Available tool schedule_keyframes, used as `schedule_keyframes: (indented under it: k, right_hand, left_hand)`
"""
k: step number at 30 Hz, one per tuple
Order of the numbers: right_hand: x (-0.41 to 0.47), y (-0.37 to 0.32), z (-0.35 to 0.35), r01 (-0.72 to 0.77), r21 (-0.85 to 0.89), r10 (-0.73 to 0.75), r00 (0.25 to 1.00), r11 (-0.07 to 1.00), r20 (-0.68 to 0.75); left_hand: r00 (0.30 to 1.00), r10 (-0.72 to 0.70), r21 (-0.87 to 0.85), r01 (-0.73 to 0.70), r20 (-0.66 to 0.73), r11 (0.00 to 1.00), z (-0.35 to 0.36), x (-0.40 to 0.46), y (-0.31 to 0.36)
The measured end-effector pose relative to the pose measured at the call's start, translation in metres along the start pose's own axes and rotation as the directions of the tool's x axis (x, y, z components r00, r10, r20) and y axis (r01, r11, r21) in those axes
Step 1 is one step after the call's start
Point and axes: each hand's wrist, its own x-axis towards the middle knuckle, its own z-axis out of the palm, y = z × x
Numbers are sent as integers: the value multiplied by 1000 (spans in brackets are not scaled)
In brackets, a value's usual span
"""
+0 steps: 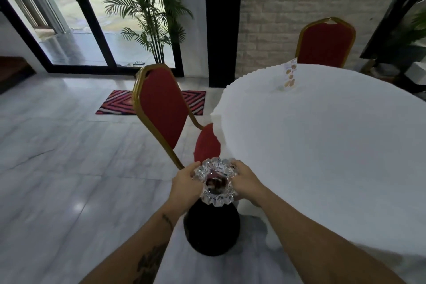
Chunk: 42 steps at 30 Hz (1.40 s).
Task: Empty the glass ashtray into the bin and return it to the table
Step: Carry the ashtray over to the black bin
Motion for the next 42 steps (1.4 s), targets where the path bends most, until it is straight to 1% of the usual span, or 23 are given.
schedule_keyframes:
  k: [3, 7, 10, 13, 16, 19, 22, 26, 30, 33, 36, 39, 42]
  right_hand:
    - [-5, -1, 20, 5, 12, -5, 1000, 1000, -23]
    - [8, 9, 33, -11, 0, 11, 1000, 1000, 8]
    - [23, 20, 38, -45, -45, 45, 999, 998, 7]
    - [60, 51, 44, -11, -76, 12, 1000, 997, 21]
    - [54, 43, 45, -18, -134, 18, 1000, 991, 0]
    - [70, 55, 52, -41, -148, 44, 999, 988, 15]
    - [100, 88, 66, -43, -177, 47, 999, 983, 19]
    - [148, 149, 88, -22, -174, 27, 999, 985, 26]
    - [200, 220, 113, 57, -156, -54, 998, 986, 22]
    - [244, 271, 134, 119, -177, -120, 993, 977, 4]
    - [274, 309, 146, 158, -203, -159, 987, 966, 12]
    - [287, 333, 156, 184, -225, -187, 982, 957, 9]
    - [290, 351, 161, 262, -265, -272, 962, 928, -4]
  left_hand:
    - [999, -40, -22, 40, 3, 999, -10, 6, -18]
    - [997, -82, -51, 81, -5, 995, -13, 9, -36]
    - [993, -112, -64, 110, -40, 992, -9, 13, -48]
    - [990, -123, -51, 119, -75, 992, -1, 24, -60]
    - [987, -125, -62, 119, -103, 991, 6, 34, -68]
    - [981, -155, -44, 151, -112, 988, 18, 52, -92]
    - [980, -170, 5, 171, -102, 985, 31, 75, -132]
    - [988, -114, 53, 120, -100, 991, 58, 114, -199]
    - [989, -5, 47, 12, -151, 999, 95, 155, -272]
    - [982, 44, 48, -36, -186, 998, 118, 182, -319]
    - [975, 93, 67, -81, -201, 994, 136, 202, -355]
    - [972, 121, 66, -110, -202, 992, 148, 217, -382]
    - [970, 164, 122, -143, -181, 982, 158, 222, -395]
